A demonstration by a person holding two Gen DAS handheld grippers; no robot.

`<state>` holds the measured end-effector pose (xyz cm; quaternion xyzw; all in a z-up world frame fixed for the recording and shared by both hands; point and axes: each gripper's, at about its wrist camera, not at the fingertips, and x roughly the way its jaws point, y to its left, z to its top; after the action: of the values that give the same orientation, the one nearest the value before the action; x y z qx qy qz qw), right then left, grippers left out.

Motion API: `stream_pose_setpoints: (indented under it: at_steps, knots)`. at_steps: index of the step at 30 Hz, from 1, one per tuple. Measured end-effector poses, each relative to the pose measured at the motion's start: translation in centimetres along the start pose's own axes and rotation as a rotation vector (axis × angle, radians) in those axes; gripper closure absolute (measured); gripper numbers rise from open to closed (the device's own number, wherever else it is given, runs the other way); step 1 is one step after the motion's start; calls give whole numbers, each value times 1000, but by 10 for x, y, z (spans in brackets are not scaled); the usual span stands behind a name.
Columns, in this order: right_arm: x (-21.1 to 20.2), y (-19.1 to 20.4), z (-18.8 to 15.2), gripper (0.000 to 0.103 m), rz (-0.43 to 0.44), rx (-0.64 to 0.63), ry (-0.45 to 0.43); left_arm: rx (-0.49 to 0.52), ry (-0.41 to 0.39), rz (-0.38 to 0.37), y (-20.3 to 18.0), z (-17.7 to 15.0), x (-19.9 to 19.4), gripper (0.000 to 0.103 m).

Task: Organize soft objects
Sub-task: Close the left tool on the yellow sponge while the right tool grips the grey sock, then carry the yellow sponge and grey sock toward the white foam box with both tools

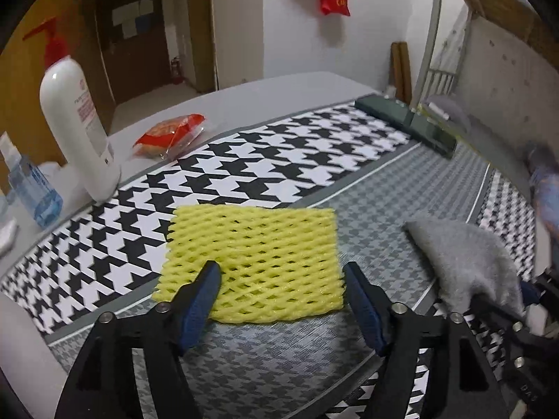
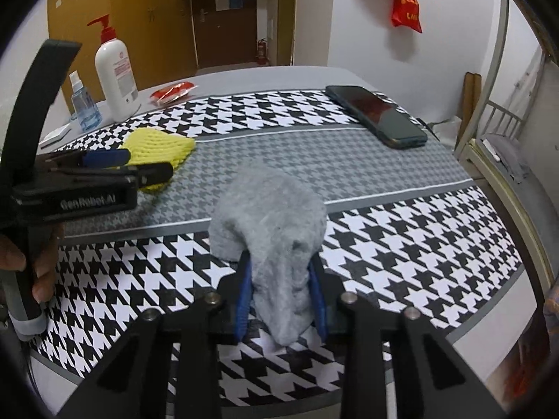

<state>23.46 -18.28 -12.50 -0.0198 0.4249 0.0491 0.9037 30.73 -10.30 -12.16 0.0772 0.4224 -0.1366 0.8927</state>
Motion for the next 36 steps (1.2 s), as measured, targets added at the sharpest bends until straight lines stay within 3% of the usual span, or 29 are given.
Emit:
stream_pose_setpoints:
  at_steps: [2,4,5,6,7,14,23,30,36]
  knots:
    - [1,1,1,69,-6,-2,1,-1,-4,14,1,0,0,47]
    - [3,2,2,69,-7,0,5,-18,-8,34,5,0,-1,66]
    - [3,3,3,69,-8,0,8,-27,-12,37,8,1,-2,70]
    - [4,3,4,69,-8,1,12,-50,-22,18,12,2,-4,82]
    - [5,4,5,69,-9,2,14,-69,-29,9,15,2,-6,86]
    - [4,1,6,69,9,43,13,-61,-97,-3,11,3,-17,86]
    - [-29,-5,2,69,22,101,-74,-51,-163,-20,5,4,-38,86]
    - [-53,-16,-9,69,51,155,-129,-18,-229,6,-8,0,-68,86]
    - [-71,-20,-14,69,72,175,-173,9,-345,-10,-20,-18,-120,85]
